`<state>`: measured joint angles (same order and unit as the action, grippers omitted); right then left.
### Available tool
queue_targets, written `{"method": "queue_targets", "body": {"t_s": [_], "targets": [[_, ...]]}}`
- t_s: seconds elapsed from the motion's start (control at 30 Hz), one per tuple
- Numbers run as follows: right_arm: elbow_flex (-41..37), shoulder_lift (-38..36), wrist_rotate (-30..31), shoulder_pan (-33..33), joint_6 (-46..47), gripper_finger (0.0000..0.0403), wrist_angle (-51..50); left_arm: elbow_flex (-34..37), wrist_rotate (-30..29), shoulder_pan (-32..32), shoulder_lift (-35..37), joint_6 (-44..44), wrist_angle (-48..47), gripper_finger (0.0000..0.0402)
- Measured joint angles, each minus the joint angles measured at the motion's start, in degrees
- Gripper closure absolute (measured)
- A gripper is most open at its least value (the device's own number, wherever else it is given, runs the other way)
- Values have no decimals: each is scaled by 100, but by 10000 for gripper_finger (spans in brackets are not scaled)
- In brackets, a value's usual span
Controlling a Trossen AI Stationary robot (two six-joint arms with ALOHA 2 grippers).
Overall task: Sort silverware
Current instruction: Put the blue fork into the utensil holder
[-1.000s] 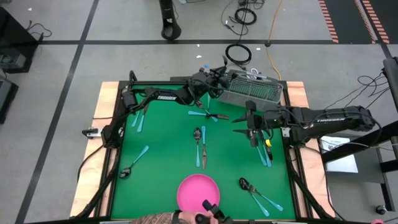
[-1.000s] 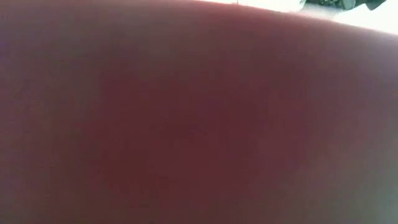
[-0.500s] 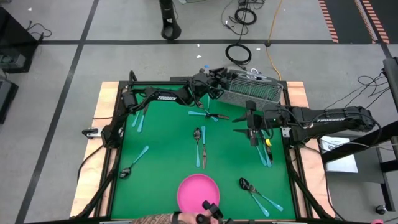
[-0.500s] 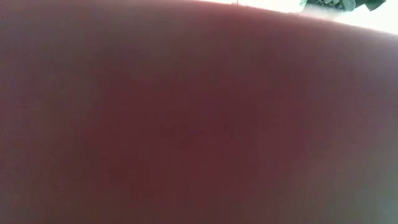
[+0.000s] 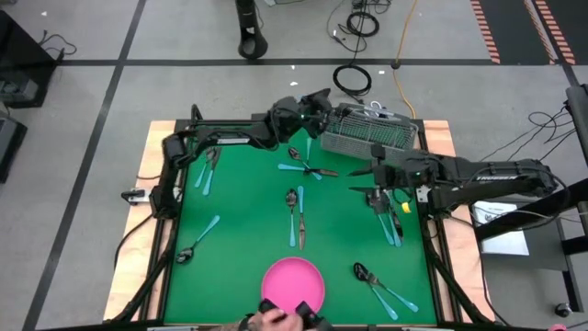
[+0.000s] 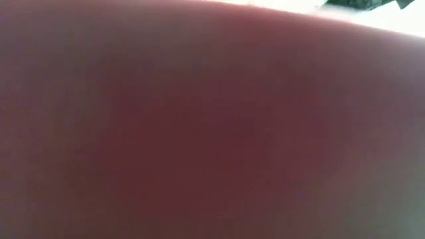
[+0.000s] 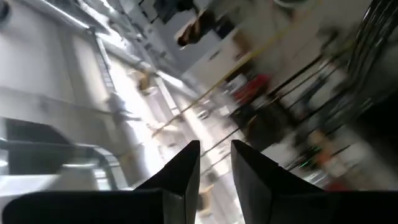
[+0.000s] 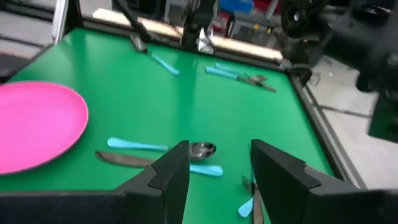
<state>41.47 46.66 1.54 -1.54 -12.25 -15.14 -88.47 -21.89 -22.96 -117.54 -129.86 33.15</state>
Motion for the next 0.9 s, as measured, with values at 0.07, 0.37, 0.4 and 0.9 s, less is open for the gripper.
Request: {"method": "queue_targets", "body": {"t_s": [0.07, 0.37, 0.4, 0.9], "targets": [[0, -170, -4, 0, 0, 243, -6, 2, 36, 23, 371, 982, -864, 309], [0, -534, 10, 0, 92, 243, -100, 2, 1442, 137, 1941, 6351, -4094, 309], [0, -536, 9, 0, 102, 243, -111, 2, 1643, 154, 2057, 6978, -4339, 309], [0, -536, -145, 22, 1541, 243, -421, 11, 3839, 1094, 2344, 11930, -7435, 309]]}}
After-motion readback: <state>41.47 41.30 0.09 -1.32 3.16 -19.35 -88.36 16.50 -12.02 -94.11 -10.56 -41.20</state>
